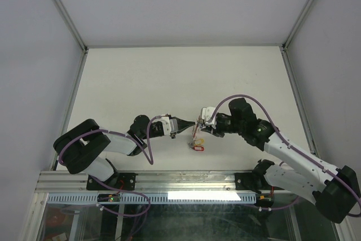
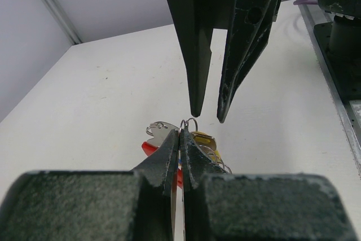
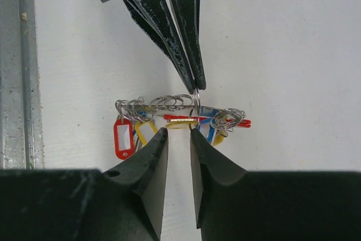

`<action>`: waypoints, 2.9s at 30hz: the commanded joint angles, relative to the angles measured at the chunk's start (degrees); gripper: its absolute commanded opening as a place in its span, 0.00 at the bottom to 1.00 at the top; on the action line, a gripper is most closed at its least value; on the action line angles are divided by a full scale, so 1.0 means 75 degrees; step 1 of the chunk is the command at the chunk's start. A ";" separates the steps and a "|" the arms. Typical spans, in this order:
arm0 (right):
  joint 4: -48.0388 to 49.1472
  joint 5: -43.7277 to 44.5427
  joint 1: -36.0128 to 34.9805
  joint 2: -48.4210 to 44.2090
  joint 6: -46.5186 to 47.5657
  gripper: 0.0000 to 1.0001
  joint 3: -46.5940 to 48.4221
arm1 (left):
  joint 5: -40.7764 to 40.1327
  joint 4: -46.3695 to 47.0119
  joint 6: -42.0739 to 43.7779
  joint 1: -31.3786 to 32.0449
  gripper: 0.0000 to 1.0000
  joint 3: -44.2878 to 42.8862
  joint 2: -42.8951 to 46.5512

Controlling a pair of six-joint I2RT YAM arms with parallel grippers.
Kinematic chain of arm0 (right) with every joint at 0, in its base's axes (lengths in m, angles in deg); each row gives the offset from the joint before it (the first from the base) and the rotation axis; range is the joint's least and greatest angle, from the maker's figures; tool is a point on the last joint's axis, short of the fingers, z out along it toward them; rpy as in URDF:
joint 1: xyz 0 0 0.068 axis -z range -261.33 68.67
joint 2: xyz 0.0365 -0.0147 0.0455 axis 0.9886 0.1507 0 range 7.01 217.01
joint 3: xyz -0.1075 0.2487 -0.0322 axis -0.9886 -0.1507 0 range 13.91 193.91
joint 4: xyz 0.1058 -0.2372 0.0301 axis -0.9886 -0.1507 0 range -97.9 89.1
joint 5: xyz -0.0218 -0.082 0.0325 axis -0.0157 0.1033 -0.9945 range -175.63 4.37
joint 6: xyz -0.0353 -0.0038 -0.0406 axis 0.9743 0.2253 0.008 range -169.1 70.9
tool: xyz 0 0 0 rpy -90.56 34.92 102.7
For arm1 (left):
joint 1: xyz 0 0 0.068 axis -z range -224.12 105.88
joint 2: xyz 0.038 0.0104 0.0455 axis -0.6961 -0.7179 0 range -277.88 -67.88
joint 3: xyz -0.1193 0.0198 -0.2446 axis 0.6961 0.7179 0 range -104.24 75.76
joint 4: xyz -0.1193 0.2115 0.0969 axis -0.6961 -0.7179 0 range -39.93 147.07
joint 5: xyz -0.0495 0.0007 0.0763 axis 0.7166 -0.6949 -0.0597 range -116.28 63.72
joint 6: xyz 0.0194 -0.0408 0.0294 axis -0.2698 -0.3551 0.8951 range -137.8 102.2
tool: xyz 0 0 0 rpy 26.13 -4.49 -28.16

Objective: Put the keys on the keyring

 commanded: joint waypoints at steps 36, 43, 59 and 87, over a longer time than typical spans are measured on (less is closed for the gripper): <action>0.1348 0.0206 -0.0326 0.0486 0.0202 0.24 0.0373 | 0.0427 0.0408 0.0004 -0.0074 0.00 -0.0058 -0.0054; 0.1437 0.0100 -0.0324 0.0359 0.0133 0.22 0.0384 | 0.0439 0.0396 0.0003 -0.0078 0.00 -0.0064 -0.0078; 0.0564 0.0599 -0.0326 -0.0057 0.0378 0.22 0.0280 | 0.0345 0.0365 0.0052 -0.0073 0.00 -0.0032 -0.0019; 0.1217 -0.0024 -0.0466 0.0586 0.0194 0.20 0.0403 | 0.0398 0.0333 0.0072 -0.0075 0.00 -0.0054 -0.0068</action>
